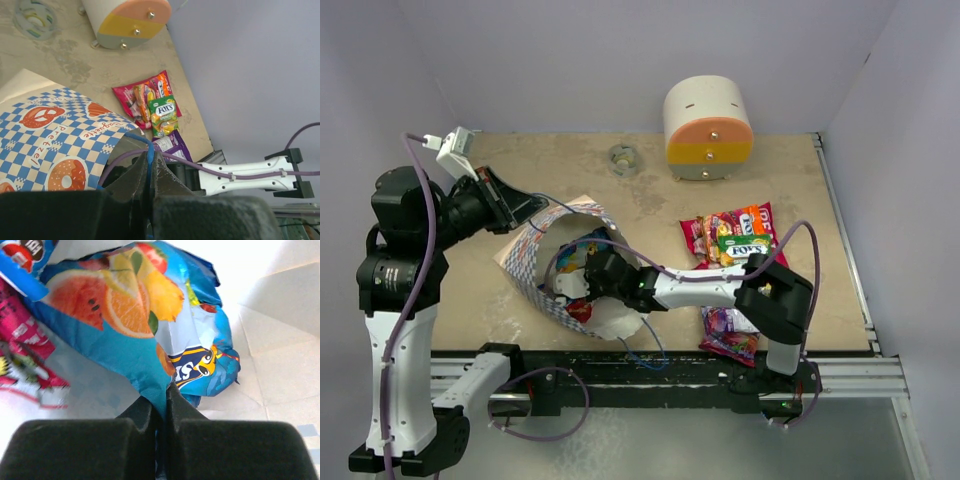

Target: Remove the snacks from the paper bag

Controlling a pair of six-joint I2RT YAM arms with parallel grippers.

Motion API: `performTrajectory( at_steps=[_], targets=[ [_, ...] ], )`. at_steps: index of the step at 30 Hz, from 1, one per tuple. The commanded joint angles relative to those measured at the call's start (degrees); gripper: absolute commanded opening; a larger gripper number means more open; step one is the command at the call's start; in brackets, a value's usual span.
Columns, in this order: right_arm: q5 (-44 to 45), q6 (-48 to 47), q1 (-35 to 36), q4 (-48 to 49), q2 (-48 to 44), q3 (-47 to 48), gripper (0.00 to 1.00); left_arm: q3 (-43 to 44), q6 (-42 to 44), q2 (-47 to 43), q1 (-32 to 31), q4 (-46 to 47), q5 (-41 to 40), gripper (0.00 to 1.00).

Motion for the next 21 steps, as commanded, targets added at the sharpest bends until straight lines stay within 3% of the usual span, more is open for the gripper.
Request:
performTrajectory(
  at_steps=[1,7,21],
  targets=[
    [-0.55,5.86,-0.28,-3.52,-5.74,7.20,0.00,4.70,4.60,0.53,-0.14,-1.68,-6.01,0.00],
    [-6.46,11.21,-0.35,-7.41,-9.54,10.72,0.00,5.53,5.75,0.38,-0.14,-2.29,-10.02,0.00],
    [-8.35,14.14,-0.27,-16.84,-19.55,18.03,0.00,4.85,6.43,0.45,-0.14,-2.91,-13.41,0.00]
  ],
)
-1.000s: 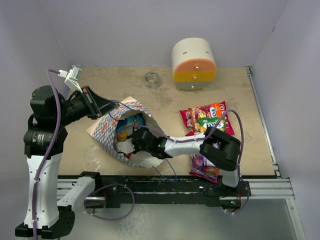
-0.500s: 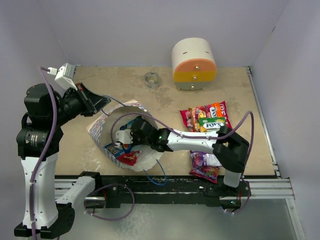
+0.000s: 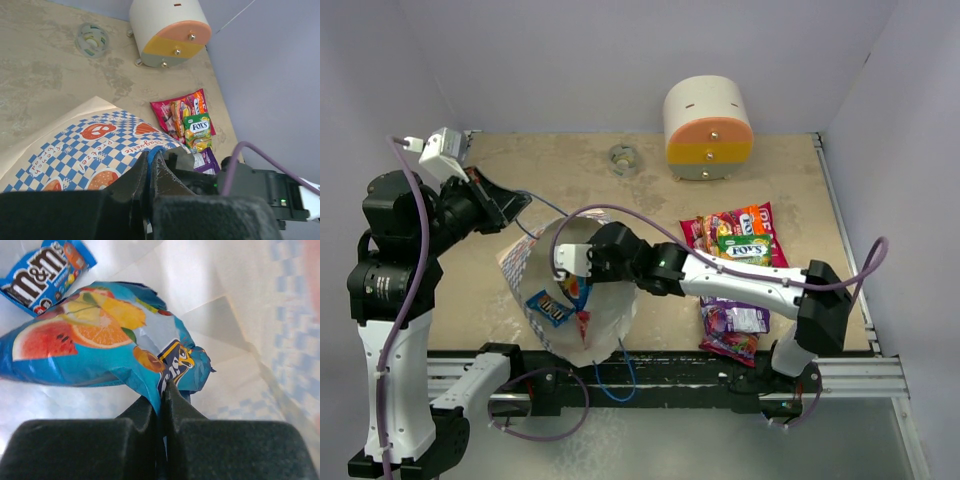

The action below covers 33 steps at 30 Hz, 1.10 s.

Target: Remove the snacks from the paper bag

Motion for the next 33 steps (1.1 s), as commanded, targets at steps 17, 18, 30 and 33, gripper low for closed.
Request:
performTrajectory(
  at_steps=[17,18,30,33],
  targets=[
    [1.25,11.65,0.12,4.41,-19.14,11.82,0.00,-0.99,-4.57,0.10,-0.14,0.64,-0.94,0.00],
    [1.33,12.00,0.17,3.52,-20.67,11.94,0.00,-0.88,-4.71,0.01,-0.21,0.70,-1.44,0.00],
    [27.78,24.89,0.13,-9.26,-34.13,14.73,0.00,-2.22,-5.04,-0.80,-0.14,0.55,-6.72,0.00],
    [41.47,29.98,0.03,-11.27,-34.14,15.19,0.00,-1.86,-5.66,-0.94,-0.18,-0.99,-7.97,0.00]
  ],
)
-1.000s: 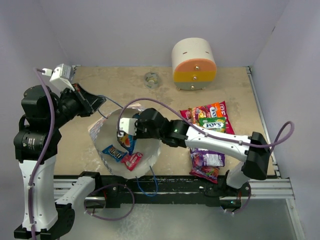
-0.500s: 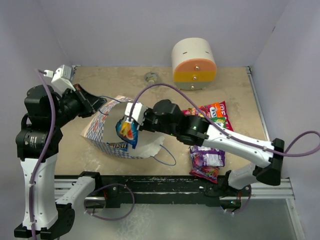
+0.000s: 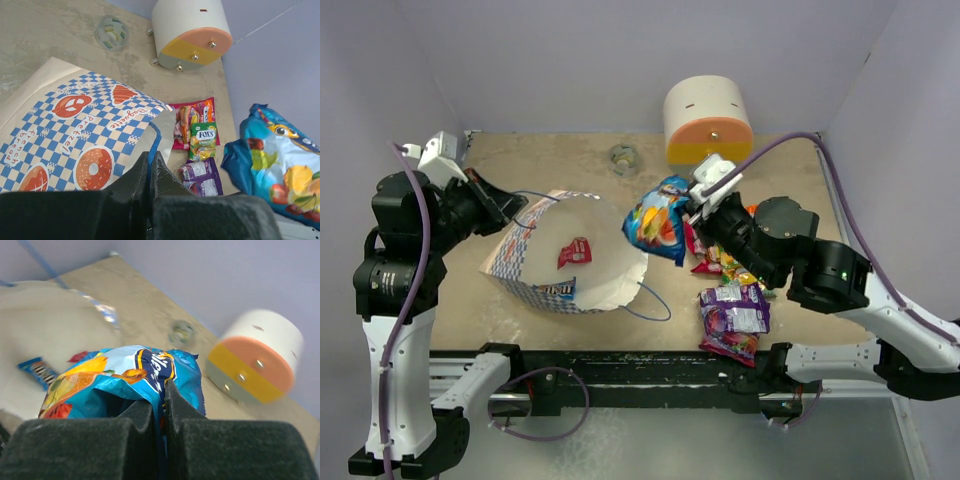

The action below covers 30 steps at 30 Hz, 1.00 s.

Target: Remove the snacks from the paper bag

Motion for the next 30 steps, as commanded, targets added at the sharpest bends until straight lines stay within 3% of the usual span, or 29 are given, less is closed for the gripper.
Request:
performTrajectory(
  at_steps=[1,4,6,10,14,22,30],
  targets=[
    [24.81,9.49,-0.27,3.95,-1.06,3.09,0.00,0.29,-1.46,-0.77,-0.14,-0.75,-3.46,0.00],
    [34.40,10.89,-1.00,3.90,0.20,1.76,0.00,1.33,-1.07,-0.57,-0.15,-3.57,-5.02,0.00],
    [36.23,11.47,-3.73,2.36,2.22,1.73,0.00,1.84,-0.49,-0.50,-0.18,-4.61,-5.43,0.00],
    [29.47,19.41,-17.21,-4.64,5.29,3.41,0.00,1.56,-0.40,-1.34,-0.14,-5.63,-5.92,0.00],
    [25.18,20.92,-28.34,-3.77,7.04,0.09,0.00,2.73,-0.51,-1.87,-0.14,-7.34,-6.73,0.00],
    [24.59,26.90,-38.46,-0.31,13.64,-6.51,0.00,1.89,-1.36,-3.12,-0.18,-7.33,-4.70,0.00],
    [22.26,25.71,-42.92,9.24,17.11,-13.40,0.00,2.18,-2.55,-3.80,-0.14,-7.18,-3.64,0.00]
  ],
)
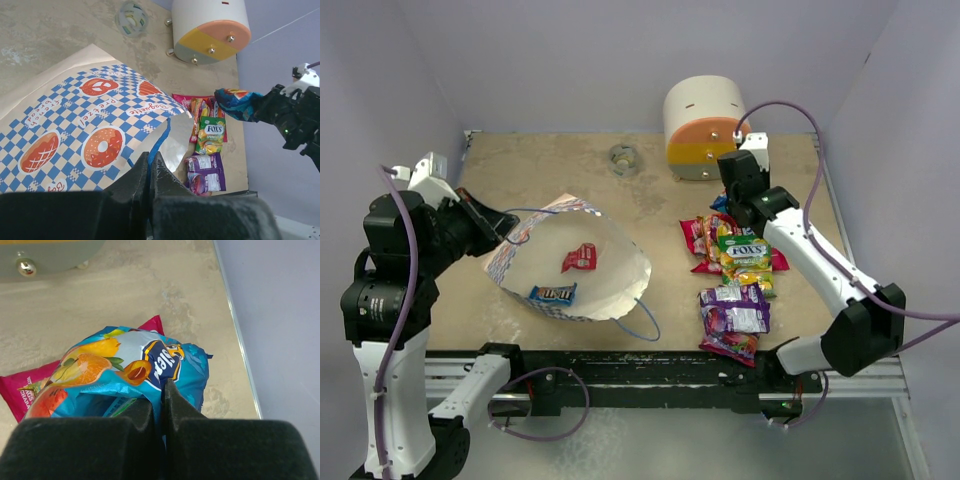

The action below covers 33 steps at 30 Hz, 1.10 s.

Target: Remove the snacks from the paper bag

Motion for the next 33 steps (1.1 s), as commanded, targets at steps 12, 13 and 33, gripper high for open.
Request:
performTrajectory(
  at_steps=[12,13,33],
  targets=[
    [-2.46,20.25,-2.74,3.52,1.13,-4.02,0.00,1.47,-0.52,0.48,-0.16,2.11,4.25,0.00],
    [-4.36,21.87,-2.73,3.87,0.51,-5.61,0.00,1.04,-0.51,0.35,-0.14,2.49,5.20,0.00],
    [-31.10,24.09,-2.73,18.64,-2.04,-21.88,0.27,-5.96,-4.08,-2.70,-0.14,14.89,17.16,0.00]
  ],
)
